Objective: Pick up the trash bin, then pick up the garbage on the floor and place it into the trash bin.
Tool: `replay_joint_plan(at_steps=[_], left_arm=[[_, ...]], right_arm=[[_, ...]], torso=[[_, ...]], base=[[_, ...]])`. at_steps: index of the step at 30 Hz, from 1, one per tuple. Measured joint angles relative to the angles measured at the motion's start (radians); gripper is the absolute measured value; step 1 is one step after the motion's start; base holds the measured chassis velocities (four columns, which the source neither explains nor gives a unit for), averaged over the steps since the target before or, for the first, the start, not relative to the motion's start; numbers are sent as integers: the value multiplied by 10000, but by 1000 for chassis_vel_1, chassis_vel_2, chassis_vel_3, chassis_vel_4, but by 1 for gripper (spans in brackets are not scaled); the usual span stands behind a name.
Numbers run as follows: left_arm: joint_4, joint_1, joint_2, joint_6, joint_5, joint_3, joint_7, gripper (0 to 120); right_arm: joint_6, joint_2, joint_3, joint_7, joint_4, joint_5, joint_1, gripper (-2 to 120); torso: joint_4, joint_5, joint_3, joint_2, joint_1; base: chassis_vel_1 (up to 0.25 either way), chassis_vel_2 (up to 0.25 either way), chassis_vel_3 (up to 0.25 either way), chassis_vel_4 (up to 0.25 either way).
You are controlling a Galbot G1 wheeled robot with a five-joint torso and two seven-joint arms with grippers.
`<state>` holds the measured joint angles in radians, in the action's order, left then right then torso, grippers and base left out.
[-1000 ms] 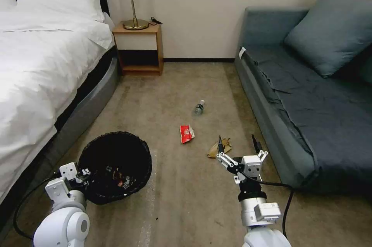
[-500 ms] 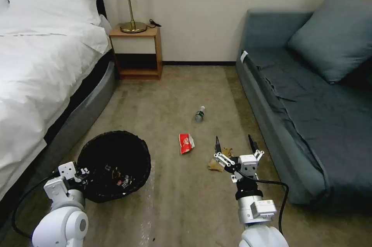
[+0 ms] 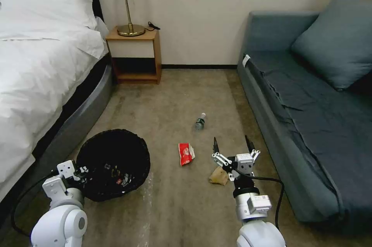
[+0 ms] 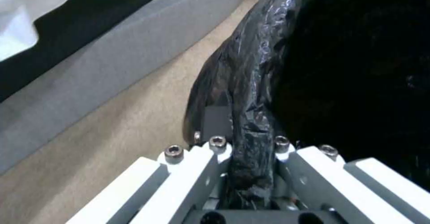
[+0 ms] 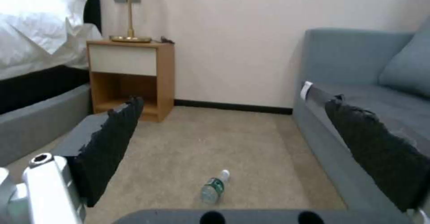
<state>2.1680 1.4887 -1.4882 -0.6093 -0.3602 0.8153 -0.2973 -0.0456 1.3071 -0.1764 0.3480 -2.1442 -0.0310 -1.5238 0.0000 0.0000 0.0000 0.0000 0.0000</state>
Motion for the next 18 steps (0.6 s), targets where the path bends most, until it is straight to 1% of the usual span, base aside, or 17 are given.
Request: replay_joint_plan(at_steps=[15, 18], left_arm=[[122, -6, -95, 17, 0, 86, -7, 3], [133, -20, -116, 68, 1, 112, -6, 3]], right_arm=[[176, -117, 239, 46, 833, 486, 514, 100], [443, -151, 419, 245, 1103, 867, 783, 100]], torso=[[0, 0, 0, 0, 0], [0, 0, 1, 0, 1]], base=[[-127, 131, 131, -126], [-91, 93, 97, -90]])
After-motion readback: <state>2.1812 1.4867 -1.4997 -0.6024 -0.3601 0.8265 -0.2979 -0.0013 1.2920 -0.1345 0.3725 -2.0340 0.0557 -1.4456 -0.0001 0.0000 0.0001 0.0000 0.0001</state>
